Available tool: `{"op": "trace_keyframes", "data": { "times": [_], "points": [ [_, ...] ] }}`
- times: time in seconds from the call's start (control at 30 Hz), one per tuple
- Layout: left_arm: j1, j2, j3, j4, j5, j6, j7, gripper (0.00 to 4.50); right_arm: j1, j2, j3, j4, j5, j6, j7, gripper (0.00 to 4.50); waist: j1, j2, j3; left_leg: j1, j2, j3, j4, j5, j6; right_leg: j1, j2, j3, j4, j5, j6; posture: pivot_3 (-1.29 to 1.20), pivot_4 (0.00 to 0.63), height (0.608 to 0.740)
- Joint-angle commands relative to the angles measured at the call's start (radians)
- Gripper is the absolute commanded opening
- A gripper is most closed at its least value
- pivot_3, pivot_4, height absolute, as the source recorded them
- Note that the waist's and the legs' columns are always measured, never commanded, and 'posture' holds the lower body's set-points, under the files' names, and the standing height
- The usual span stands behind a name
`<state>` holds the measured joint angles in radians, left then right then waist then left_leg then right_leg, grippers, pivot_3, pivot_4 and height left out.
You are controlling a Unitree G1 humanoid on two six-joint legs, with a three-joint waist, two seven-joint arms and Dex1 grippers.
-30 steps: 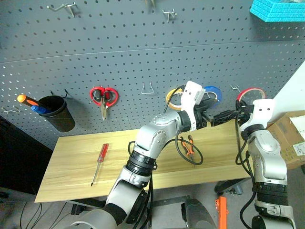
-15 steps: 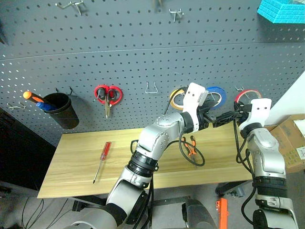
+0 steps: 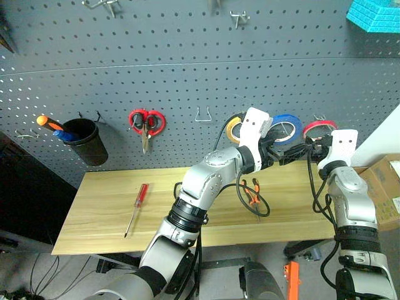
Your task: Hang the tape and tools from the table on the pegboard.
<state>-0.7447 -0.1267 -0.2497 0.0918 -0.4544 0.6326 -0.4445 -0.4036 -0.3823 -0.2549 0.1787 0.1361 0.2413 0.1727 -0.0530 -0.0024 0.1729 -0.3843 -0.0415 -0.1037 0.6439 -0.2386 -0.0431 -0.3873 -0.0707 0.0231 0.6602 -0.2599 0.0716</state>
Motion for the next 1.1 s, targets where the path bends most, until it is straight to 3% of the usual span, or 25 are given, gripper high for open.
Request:
{"op": "trace_keyframes", "data": {
  "times": [0.03,0.07,0.37,0.63,0.9,1.1],
  "points": [
    [-0.012,-0.078,-0.002,-0.032,-0.015,-0.014,0.007,4.5,0.015,-0.006,-0.009,-0.046,-0.003,-0.003,-0.011,4.13,0.001,0.0,0.0,0.0,0.0,0.0,0.0,0.0,0.0,0.0,0.0,0.0,0.0,0.0,0.0,-0.03,0.161,0.74],
    [-0.012,-0.078,-0.002,-0.032,-0.016,-0.014,0.007,4.5,0.028,-0.002,-0.008,-0.061,0.0,0.006,-0.011,4.35,0.002,0.0,0.0,0.0,0.0,0.0,0.0,0.0,0.0,0.0,0.0,0.0,0.0,0.0,0.0,-0.03,0.162,0.74],
    [0.046,-0.062,-0.043,-0.061,-0.01,-0.004,0.008,4.5,0.244,0.042,0.009,-0.364,0.028,0.153,-0.014,4.35,0.007,-0.003,0.004,-0.002,0.0,-0.002,-0.001,0.0,0.0,0.0,0.0,-0.001,-0.002,-0.002,0.004,-0.03,0.191,0.74],
    [0.35,0.056,-0.07,-0.35,-0.025,0.161,0.092,4.5,0.482,0.047,0.123,-0.705,0.025,0.436,-0.003,4.35,0.004,-0.01,0.042,-0.002,0.002,-0.004,-0.002,0.0,0.0,-0.002,0.0,-0.001,-0.002,-0.003,0.004,-0.03,0.251,0.74],
    [0.608,0.24,0.021,-0.558,-0.01,0.284,0.18,4.5,0.329,0.129,0.329,-0.713,-0.013,0.751,-0.073,4.35,0.011,-0.015,0.074,-0.004,0.009,-0.009,-0.002,0.0,0.0,-0.003,0.0,-0.004,-0.001,-0.005,-0.003,0.03,0.284,0.74],
    [0.731,0.296,0.087,-0.689,-0.053,0.362,0.202,4.5,0.211,0.255,0.354,-0.624,-0.001,0.95,-0.118,4.35,0.035,-0.016,0.081,-0.019,0.009,-0.01,-0.002,0.0,0.0,-0.019,-0.001,-0.006,-0.001,0.0,-0.006,0.08,0.304,0.74]
  ]
}}
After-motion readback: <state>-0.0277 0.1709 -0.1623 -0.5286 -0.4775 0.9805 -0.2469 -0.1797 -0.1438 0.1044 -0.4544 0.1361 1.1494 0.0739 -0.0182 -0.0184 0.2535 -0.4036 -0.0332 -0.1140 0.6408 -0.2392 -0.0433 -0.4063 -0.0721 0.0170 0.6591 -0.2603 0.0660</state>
